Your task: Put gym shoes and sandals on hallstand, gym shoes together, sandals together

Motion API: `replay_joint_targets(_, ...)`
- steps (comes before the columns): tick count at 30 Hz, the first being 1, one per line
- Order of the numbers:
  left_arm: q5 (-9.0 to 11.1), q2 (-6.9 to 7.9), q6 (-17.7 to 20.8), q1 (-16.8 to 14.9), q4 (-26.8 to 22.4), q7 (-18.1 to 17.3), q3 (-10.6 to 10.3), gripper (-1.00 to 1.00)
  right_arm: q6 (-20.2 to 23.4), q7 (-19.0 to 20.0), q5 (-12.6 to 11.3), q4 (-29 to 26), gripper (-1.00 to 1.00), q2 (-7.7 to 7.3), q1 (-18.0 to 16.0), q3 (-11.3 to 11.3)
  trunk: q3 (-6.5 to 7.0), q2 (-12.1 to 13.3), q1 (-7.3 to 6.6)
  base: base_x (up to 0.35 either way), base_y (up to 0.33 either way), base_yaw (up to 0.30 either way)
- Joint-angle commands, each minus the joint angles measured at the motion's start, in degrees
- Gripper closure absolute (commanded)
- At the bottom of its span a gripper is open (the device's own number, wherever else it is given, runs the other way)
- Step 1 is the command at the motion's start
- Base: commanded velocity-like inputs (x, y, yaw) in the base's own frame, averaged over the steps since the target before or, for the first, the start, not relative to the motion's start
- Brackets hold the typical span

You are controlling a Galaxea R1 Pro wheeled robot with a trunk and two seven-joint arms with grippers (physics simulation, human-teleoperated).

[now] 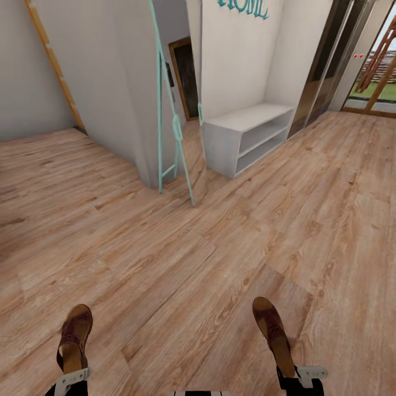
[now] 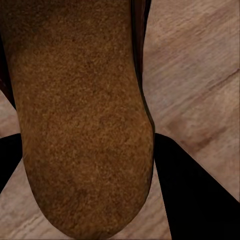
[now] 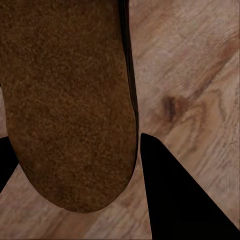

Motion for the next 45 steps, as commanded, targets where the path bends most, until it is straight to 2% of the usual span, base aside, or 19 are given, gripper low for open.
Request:
replay_joint_targets(1, 0.18, -0.02, -0.11, -0.05, 0.08, -0.52, 0.35, 1.00, -0.18, 0.20, 0.08, 0.05, 1.00, -0.01, -0.03, -0.39, 0.05, -0.01, -0.01, 0.000, 0.299, 0.000)
replay_joint_targets(13, 0.31, -0.02, -0.13, -0.05, 0.09, -0.52, 0.35, 1.00, -0.18, 0.18, 0.06, 0.01, 1.00, -0.01, -0.03, -0.39, 1.11, -0.01, -0.01, -0.007, 0.302, 0.082)
replay_joint_targets(25, 0.28, -0.09, -0.06, -0.05, 0.09, -0.54, 0.35, 1.00, -0.18, 0.13, -0.06, 0.01, 1.00, 0.02, -0.03, -0.39, 2.01, -0.01, -0.01, -0.234, 0.221, 0.172)
replay_joint_targets(36, 0.40, -0.04, -0.04, -0.05, 0.09, -0.52, 0.35, 1.00, -0.18, 0.12, -0.10, 0.01, 1.00, 1.06, -0.03, -0.39, 2.39, -0.01, -0.01, -0.033, 0.027, 0.249)
replay_joint_targets(45, 0.41, -0.03, -0.04, -0.05, 0.09, -0.52, 0.35, 1.00, -0.18, 0.12, -0.09, 0.01, 1.00, 1.21, -0.03, -0.39, 2.41, -0.01, -0.01, -0.001, 0.000, 0.278)
